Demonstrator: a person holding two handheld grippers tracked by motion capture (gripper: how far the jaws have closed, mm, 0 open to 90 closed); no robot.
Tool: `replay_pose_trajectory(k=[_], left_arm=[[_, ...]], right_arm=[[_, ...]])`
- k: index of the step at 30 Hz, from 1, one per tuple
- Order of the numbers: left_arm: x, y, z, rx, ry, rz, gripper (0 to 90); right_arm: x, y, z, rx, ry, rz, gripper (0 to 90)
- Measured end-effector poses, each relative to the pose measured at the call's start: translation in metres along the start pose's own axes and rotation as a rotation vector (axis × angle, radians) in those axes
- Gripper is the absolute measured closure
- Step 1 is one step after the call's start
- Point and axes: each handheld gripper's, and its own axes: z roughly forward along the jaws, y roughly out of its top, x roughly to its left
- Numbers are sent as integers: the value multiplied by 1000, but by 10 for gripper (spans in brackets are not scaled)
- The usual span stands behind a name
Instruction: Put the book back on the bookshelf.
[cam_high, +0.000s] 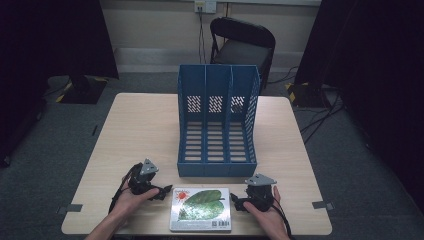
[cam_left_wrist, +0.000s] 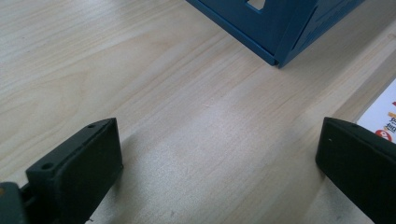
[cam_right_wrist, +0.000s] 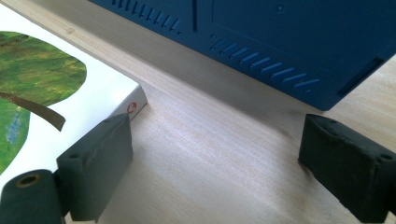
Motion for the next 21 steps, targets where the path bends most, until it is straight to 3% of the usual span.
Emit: replay_pose_trajectory(k=[5, 6, 8, 10, 12, 14, 17, 19, 20, 21], left_arm=[[3, 0, -2, -20, 17, -20, 97], [4, 1, -4, -18, 27, -25, 165], [6, 2, -6, 1, 22, -43, 174], [6, 4, -9, 16, 17, -56, 178], [4, 5, -12, 12, 7, -49, 240], [0, 7, -17, -1, -20, -53, 237], [-7, 10, -27, -47, -71, -75, 243], [-13, 10, -29, -51, -84, -81, 256], [-18, 11, -29, -44, -112, -81, 261], [-22, 12, -29, -42, -136, -77, 287]], right_arm=[[-1, 0, 0, -1, -7, 5, 90], [0, 0, 0, -1, -12, 9, 89], [-1, 1, 0, 1, -11, 8, 92], [-1, 2, -1, 17, -12, 14, 105], [-3, 5, -4, 42, -1, 23, 168], [-3, 8, -8, 42, 47, 54, 187], [0, 11, -15, 24, 61, 45, 193], [4, 12, -20, 13, 69, 61, 225], [6, 11, -21, 13, 81, 65, 241], [9, 11, -24, 10, 118, 71, 243]])
